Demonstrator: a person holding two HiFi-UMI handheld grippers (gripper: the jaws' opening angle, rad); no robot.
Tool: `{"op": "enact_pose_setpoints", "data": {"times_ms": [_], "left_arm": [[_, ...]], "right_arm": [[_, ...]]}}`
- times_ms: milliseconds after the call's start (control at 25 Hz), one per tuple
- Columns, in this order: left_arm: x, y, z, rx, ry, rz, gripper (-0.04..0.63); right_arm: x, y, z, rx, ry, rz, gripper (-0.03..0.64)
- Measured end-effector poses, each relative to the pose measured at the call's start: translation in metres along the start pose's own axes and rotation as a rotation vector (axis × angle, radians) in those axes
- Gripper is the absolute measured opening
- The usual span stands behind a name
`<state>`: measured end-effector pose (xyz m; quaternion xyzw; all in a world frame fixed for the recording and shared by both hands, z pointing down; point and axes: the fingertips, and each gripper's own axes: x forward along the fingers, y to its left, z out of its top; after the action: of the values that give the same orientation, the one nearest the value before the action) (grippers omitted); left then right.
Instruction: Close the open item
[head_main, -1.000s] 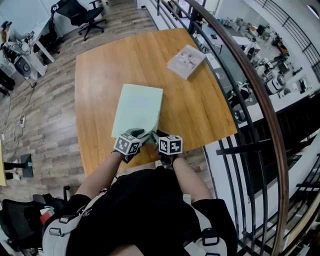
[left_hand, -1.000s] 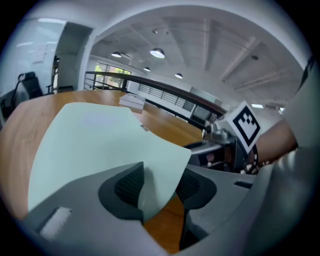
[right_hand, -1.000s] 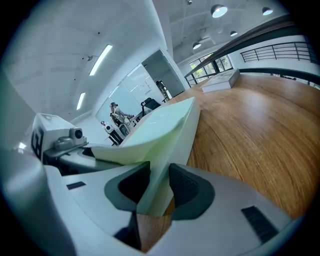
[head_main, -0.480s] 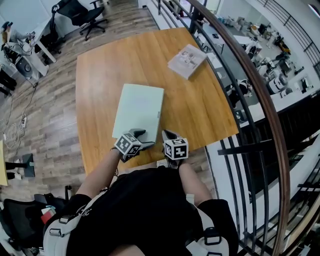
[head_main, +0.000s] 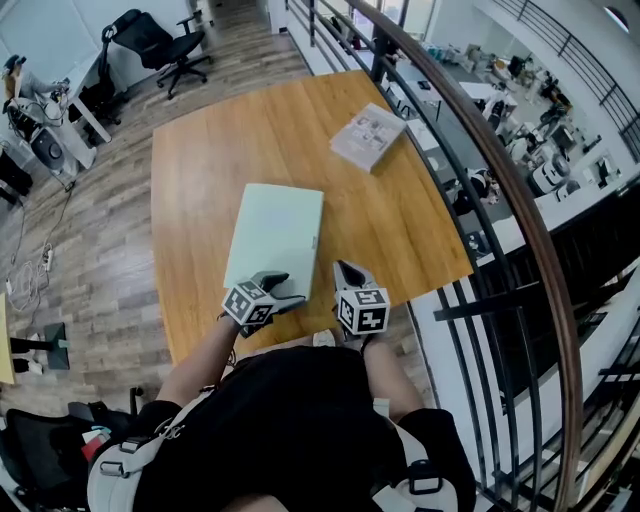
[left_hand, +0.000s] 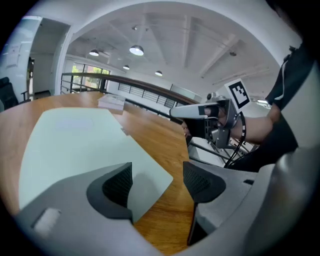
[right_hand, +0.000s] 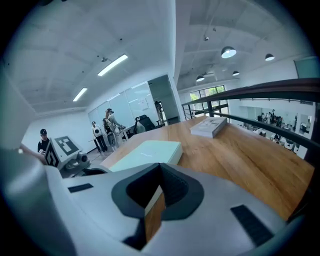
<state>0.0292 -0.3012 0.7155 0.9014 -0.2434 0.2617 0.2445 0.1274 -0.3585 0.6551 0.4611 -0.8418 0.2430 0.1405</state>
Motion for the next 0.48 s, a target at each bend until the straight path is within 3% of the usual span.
{"op": "enact_pose_setpoints", "data": {"times_ms": [160, 280, 480], "left_arm": [[-0.044, 0.015, 0.046, -0.001, -0.244, 0.117, 0.281], [-0.087, 0.033, 0.084, -0.045, -0.434, 0.199, 0.131], [-0.161, 0.037, 0.128, -0.091, -0.658, 0.322, 0.030]], "right_arm": [[-0.012, 0.010, 0.034, 0.003, -0.086, 0.032, 0.005], [-0.020, 0.019, 0.065, -0.051, -0.167, 0.032, 0.005], [-0.056, 0.035, 0.127, -0.253, -0.339, -0.047, 0.005]]}}
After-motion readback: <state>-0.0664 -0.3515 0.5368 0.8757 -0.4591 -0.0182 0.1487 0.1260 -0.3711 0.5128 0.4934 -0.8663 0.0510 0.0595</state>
